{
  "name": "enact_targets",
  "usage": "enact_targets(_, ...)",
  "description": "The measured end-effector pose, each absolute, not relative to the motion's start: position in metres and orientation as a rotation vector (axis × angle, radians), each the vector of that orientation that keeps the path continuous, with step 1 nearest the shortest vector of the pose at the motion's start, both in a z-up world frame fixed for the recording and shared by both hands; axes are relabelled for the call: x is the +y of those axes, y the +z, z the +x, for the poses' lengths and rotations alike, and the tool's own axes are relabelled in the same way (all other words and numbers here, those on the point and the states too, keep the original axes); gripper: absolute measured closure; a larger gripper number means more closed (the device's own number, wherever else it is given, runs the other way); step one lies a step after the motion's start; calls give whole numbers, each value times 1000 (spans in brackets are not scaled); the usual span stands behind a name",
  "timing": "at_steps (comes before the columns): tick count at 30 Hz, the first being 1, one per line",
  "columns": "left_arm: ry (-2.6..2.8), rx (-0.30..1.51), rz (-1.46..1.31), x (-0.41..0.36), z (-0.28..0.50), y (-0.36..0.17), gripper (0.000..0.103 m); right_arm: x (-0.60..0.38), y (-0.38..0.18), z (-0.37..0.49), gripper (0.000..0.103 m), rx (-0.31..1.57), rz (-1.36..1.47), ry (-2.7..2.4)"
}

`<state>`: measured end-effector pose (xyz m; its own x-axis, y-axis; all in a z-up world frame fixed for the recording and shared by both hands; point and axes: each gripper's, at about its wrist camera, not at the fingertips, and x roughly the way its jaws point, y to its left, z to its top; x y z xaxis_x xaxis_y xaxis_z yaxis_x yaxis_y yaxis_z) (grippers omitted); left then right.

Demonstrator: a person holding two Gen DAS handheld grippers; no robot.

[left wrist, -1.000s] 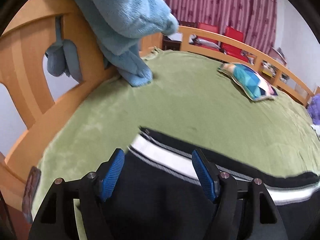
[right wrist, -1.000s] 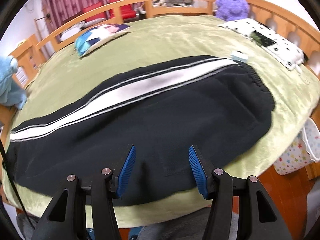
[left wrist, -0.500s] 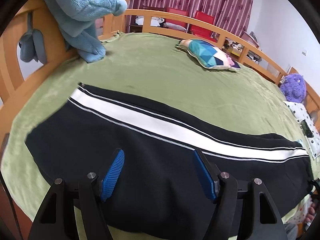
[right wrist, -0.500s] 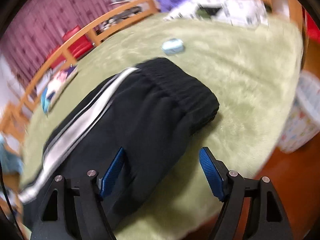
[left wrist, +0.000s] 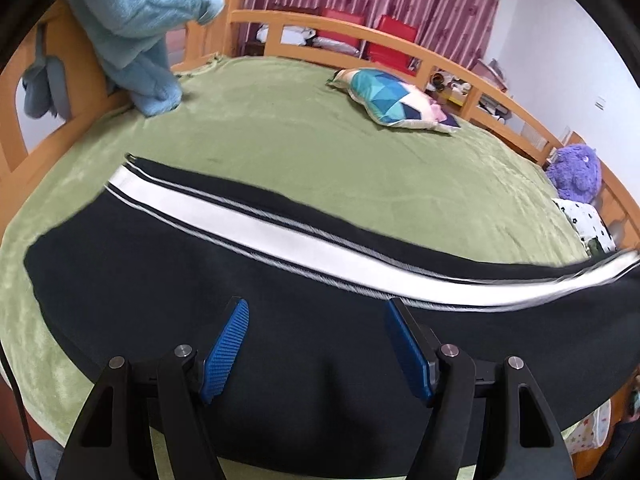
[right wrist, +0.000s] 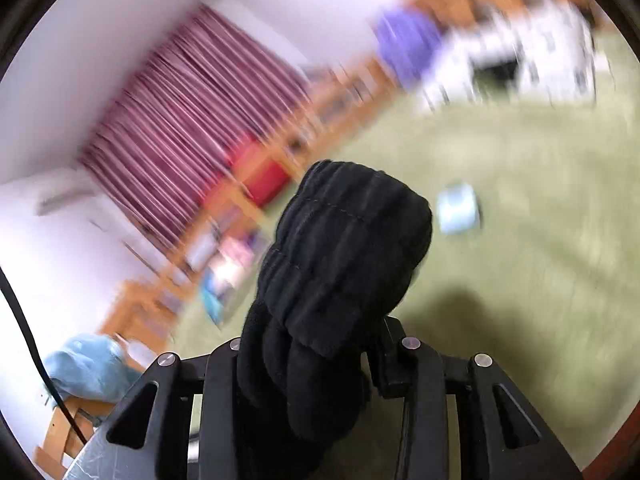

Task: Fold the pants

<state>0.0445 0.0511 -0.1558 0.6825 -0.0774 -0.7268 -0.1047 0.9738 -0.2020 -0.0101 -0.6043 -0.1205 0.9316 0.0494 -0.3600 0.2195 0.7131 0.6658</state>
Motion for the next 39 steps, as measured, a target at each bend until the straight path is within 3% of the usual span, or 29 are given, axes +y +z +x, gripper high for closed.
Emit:
enact_targets(1,7,819,-230,48,43,-156,35,-607,-119,-13,63,370,747,-127)
enact_targets(2,1,819,-228,46,42,-156,35,-612,-125,-14,50,405,709,-180)
enact_targets(4,-2,828,-222,45,40,-160,35,-622,-162,-3,36,574,700,-265)
enact_targets(6,-2,840,-227,49,39,-162,35,-630,-216,5,43,810,724,-326)
enact_targets(8,-6,846,-235,54,36,-162,35,-630,-243,-2,45,908,717,-346)
enact_targets(16,43,839,-221,87,16,-165,35,-589,-214,-53,41,897,575,-381)
enact_targets(25,169,817,-370,190,-6,-184,35,-481,-150,-46,41,796,442,-239)
enact_targets(31,163,758,-475,248,-10,-187,39,-389,-146,-6,41,761,372,-118)
enact_targets(39,232,817,-523,277,21,-214,44,-328,-166,27,41,794,424,-25)
